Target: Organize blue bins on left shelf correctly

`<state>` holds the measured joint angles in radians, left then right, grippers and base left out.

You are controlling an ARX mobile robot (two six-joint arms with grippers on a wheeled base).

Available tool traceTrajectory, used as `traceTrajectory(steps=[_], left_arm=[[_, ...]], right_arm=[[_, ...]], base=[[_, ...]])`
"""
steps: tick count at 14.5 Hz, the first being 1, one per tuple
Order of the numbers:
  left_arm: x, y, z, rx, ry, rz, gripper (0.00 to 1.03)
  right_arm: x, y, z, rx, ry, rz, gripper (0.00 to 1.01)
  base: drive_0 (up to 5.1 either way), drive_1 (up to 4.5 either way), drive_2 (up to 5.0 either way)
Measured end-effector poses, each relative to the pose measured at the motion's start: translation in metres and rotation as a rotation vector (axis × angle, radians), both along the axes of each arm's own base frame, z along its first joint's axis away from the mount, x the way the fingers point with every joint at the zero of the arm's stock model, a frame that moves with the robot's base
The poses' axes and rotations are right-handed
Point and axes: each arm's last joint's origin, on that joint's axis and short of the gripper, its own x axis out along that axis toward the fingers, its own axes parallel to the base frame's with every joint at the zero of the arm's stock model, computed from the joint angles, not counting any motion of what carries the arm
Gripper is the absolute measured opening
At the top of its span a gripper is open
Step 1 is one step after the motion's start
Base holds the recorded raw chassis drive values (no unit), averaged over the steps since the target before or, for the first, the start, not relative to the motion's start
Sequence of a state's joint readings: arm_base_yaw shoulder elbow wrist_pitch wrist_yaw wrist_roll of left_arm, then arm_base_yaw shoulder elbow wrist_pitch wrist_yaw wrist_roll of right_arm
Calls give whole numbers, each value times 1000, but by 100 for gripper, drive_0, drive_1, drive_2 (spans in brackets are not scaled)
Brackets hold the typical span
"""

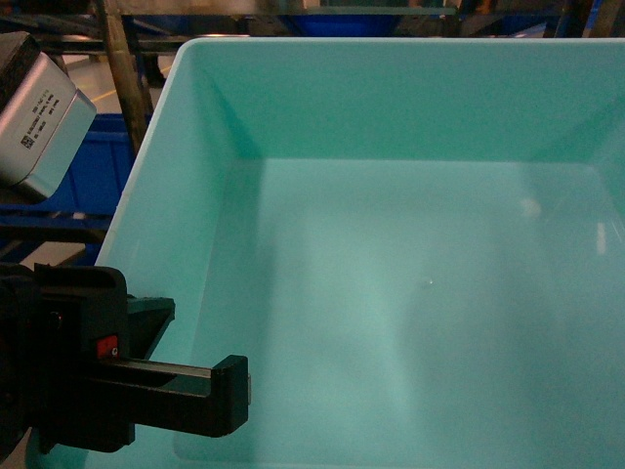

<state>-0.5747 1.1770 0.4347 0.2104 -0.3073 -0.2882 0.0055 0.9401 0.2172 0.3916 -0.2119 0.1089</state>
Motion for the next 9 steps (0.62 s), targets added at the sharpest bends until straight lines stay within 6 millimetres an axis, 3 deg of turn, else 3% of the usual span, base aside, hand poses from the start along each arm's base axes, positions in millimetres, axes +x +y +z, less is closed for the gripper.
traceTrajectory(steps=[9], left_arm=[[0,0,0,1,2,0,2]], right_arm=[[0,0,0,0,3,0,2]], base=[[9,435,-416]])
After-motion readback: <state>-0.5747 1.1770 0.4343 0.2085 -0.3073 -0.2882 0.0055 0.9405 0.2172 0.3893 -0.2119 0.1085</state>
